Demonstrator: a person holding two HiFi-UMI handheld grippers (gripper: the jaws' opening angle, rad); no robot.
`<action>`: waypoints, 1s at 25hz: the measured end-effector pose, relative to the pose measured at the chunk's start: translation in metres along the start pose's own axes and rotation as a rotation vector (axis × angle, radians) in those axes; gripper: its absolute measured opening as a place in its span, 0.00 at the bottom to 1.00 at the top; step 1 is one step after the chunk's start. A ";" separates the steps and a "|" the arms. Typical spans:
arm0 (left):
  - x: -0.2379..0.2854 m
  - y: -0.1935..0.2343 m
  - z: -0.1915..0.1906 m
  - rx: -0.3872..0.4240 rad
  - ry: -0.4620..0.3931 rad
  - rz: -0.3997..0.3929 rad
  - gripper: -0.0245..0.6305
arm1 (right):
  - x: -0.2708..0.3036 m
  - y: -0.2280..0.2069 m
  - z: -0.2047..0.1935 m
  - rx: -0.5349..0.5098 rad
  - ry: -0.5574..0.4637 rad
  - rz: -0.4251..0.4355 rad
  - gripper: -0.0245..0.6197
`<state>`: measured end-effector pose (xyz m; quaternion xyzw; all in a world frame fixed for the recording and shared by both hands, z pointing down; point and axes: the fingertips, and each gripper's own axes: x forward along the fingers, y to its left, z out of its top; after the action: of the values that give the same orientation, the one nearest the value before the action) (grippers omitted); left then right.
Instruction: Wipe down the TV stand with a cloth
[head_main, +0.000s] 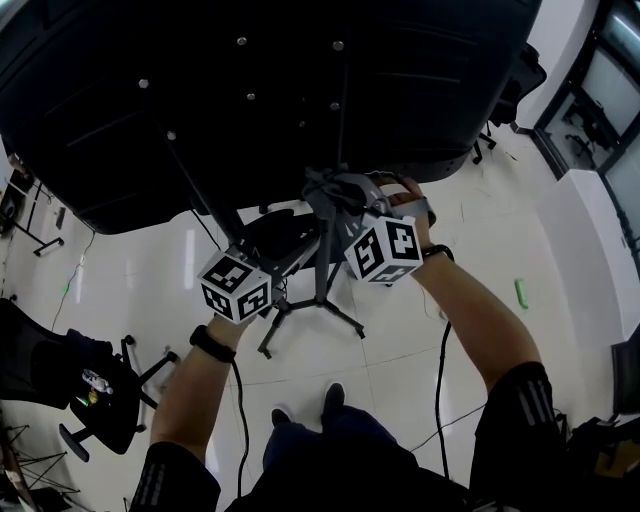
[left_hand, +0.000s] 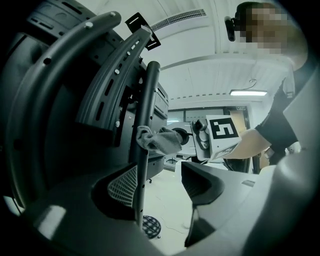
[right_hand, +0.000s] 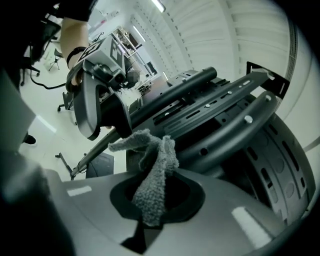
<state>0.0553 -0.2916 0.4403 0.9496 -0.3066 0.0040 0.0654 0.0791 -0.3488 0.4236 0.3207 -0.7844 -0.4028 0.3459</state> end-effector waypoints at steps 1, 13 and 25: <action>0.000 0.001 -0.009 -0.006 0.009 0.004 0.49 | 0.003 0.007 -0.003 0.001 -0.001 0.009 0.08; 0.012 0.016 -0.108 -0.082 0.114 0.033 0.50 | 0.032 0.099 -0.049 0.042 0.024 0.121 0.08; 0.018 0.033 -0.217 -0.144 0.219 0.045 0.51 | 0.069 0.205 -0.104 0.064 0.070 0.229 0.08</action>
<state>0.0578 -0.3015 0.6605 0.9292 -0.3185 0.0872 0.1662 0.0782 -0.3492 0.6636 0.2539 -0.8158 -0.3238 0.4064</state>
